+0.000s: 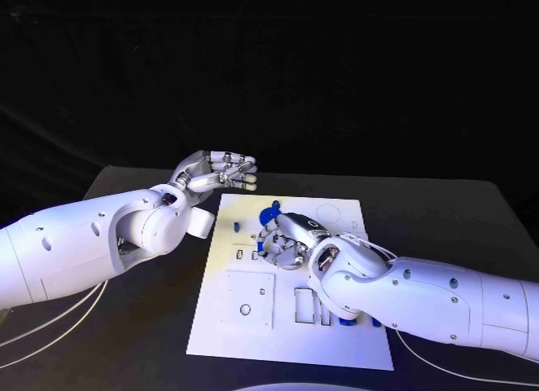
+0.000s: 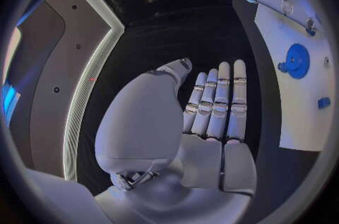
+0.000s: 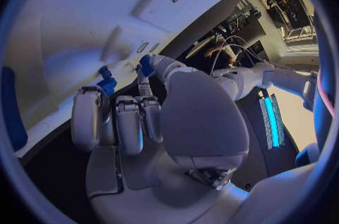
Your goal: Assemble the parts on the task board
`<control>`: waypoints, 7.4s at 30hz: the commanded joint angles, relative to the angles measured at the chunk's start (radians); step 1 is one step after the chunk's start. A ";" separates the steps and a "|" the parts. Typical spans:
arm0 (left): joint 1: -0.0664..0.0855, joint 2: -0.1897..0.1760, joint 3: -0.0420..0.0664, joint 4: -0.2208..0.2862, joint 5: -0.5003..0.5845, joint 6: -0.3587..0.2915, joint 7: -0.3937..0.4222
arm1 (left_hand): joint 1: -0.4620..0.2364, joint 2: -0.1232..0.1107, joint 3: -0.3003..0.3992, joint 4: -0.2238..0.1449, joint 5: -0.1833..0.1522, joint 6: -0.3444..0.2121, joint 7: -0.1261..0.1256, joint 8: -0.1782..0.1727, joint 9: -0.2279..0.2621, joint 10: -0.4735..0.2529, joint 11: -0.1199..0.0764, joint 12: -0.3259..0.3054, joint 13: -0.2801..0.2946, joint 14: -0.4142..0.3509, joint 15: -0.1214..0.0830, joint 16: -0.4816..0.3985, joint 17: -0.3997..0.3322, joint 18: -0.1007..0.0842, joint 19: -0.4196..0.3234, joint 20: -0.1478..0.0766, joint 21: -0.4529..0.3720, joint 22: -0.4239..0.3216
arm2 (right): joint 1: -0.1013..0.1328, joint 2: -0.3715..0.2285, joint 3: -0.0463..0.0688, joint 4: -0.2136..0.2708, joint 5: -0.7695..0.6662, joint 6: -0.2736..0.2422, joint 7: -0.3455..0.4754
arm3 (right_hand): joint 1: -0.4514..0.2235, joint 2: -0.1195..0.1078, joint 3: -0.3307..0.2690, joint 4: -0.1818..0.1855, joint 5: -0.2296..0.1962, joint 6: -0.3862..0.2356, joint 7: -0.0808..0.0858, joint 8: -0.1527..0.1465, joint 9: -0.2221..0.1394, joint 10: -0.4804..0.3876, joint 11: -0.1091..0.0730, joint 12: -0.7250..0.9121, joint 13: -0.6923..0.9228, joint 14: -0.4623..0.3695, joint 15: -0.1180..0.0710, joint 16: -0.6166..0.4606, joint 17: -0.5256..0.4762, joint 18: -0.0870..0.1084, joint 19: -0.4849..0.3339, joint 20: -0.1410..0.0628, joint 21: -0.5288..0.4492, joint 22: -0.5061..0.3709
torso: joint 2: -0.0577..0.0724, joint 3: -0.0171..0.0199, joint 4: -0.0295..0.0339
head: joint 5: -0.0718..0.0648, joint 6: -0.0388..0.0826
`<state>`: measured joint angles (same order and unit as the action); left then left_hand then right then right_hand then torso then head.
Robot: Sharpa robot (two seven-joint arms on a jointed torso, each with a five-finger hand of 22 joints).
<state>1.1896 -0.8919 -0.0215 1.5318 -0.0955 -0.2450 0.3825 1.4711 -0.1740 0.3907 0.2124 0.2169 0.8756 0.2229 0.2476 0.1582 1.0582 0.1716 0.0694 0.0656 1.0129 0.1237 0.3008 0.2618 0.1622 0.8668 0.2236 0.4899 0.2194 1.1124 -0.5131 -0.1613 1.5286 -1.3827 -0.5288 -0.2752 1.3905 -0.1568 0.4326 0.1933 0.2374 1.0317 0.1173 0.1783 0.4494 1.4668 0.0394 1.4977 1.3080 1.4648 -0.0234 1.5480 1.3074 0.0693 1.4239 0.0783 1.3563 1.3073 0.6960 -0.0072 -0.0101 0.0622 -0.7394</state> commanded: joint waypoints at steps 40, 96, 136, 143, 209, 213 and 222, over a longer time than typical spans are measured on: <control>0.001 -0.003 0.001 0.004 -0.014 0.024 -0.001 | -0.009 0.004 0.004 0.000 -0.006 -0.009 0.013 -0.003 -0.001 -0.002 0.005 -0.004 0.001 -0.002 0.002 -0.007 0.002 0.018 -0.002 -0.001 0.006 0.002 | -0.010 0.009 -0.003 -0.022 -0.086 0.079 -0.034 | -0.041 -0.034 0.000 -0.006 0.004 -0.008 0.000 0.005 0.016 0.050 -0.003 -0.001 0.186 0.089 -0.008 0.004 0.176 -0.008 0.003 -0.002 -0.007 0.051 | 0.001 0.0009 -0.0011 | 0.006 -0.008; 0.001 -0.008 0.001 -0.021 -0.112 0.042 -0.089 | -0.049 -0.008 -0.014 0.012 -0.009 -0.011 0.006 -0.004 0.000 0.027 -0.007 0.010 0.008 0.079 -0.019 0.042 0.038 0.022 0.049 -0.017 0.059 0.024 | 0.043 -0.140 0.003 0.131 0.015 -0.065 0.111 | -0.036 -0.026 -0.397 0.097 0.011 -0.108 0.037 -0.062 0.004 0.011 0.031 -0.047 0.143 0.082 0.023 -0.004 0.147 0.004 -0.019 0.026 -0.066 0.023 | -0.009 0.0030 -0.0039 | 0.007 -0.001; 0.083 0.207 -0.022 -0.146 -0.983 0.561 -0.884 | -0.390 0.092 -0.187 0.083 -0.017 -0.080 -0.139 0.565 0.316 0.128 -0.160 1.116 0.801 0.502 -0.173 1.169 1.078 -0.058 0.391 -0.164 0.862 0.825 | 0.218 -0.447 0.004 0.197 0.367 0.065 0.167 | -0.038 -0.009 -0.423 0.099 0.008 -0.090 0.031 -0.050 0.010 -0.005 0.027 -0.067 0.124 0.075 0.020 -0.013 0.117 0.012 -0.042 0.025 -0.106 -0.005 | -0.044 0.0151 -0.0050 | 0.028 -0.043; 0.085 0.227 -0.029 -0.164 -0.993 0.589 -0.891 | -0.394 0.092 -0.190 0.083 -0.018 -0.082 -0.139 0.566 0.318 0.122 -0.160 1.111 0.791 0.501 -0.173 1.168 1.076 -0.058 0.392 -0.164 0.862 0.826 | 0.218 -0.442 0.004 0.193 0.367 0.067 0.162 | -0.043 -0.009 -0.429 0.099 0.008 -0.090 0.031 -0.050 0.011 -0.007 0.027 -0.069 0.122 0.074 0.019 -0.014 0.113 0.013 -0.045 0.024 -0.111 -0.008 | -0.045 0.0144 -0.0049 | 0.028 -0.048; 0.071 0.284 -0.046 -0.200 -0.904 0.694 -0.907 | -0.355 0.133 -0.182 0.079 -0.008 -0.103 -0.140 0.581 0.362 0.090 -0.161 1.092 0.749 0.496 -0.173 1.163 1.064 -0.057 0.384 -0.164 0.862 0.826 | 0.213 -0.412 0.004 0.172 0.359 0.058 0.149 | -0.034 0.005 -0.447 0.098 0.010 -0.091 0.029 -0.044 0.014 -0.041 0.024 -0.116 0.078 0.060 0.016 -0.035 0.057 0.027 -0.079 0.022 -0.178 -0.057 | -0.044 0.0162 -0.0048 | 0.028 -0.058; 0.071 0.285 -0.046 -0.202 -0.898 0.689 -0.907 | -0.335 0.138 -0.171 0.078 -0.007 -0.104 -0.141 0.579 0.365 0.089 -0.161 1.092 0.747 0.496 -0.174 1.163 1.064 -0.057 0.384 -0.164 0.863 0.827 | 0.213 -0.411 0.004 0.172 0.359 0.059 0.148 | -0.034 0.005 -0.447 0.098 0.010 -0.091 0.029 -0.044 0.014 -0.041 0.024 -0.116 0.078 0.060 0.016 -0.035 0.057 0.027 -0.079 0.022 -0.178 -0.057 | -0.044 0.0163 -0.0050 | 0.028 -0.058; 0.070 0.285 -0.047 -0.207 -0.880 0.665 -0.905 | -0.236 0.166 -0.055 0.075 -0.008 -0.111 -0.143 0.573 0.381 0.084 -0.164 1.090 0.737 0.496 -0.177 1.164 1.063 -0.057 0.382 -0.165 0.864 0.829 | 0.212 -0.408 0.003 0.169 0.359 0.060 0.149 | -0.033 0.007 -0.447 0.098 0.010 -0.091 0.028 -0.043 0.015 -0.041 0.024 -0.117 0.077 0.060 0.016 -0.036 0.056 0.027 -0.078 0.021 -0.177 -0.056 | -0.043 0.0165 -0.0051 | 0.029 -0.057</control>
<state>1.2605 -0.6095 -0.0682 1.3252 -0.9971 0.4260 -0.5240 1.2263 -0.0114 0.3284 0.2894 0.2054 0.7700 0.0784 0.8246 0.5383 1.1507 0.0072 1.1648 0.8031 1.4650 -0.0464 1.4663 1.3075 0.1161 1.2526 0.0627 1.3506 1.0482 1.3252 -0.9228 -0.1578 1.6984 -1.0150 -0.4791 -0.1254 1.3567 -0.1591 -0.0079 0.2913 0.2421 0.9372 0.1487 0.1314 0.4627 1.4326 0.0663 1.3853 1.3081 1.4647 -0.0090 1.5171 1.3080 0.0846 1.3498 0.0984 1.1813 1.2500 0.6523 0.0091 -0.0151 0.0910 -0.7967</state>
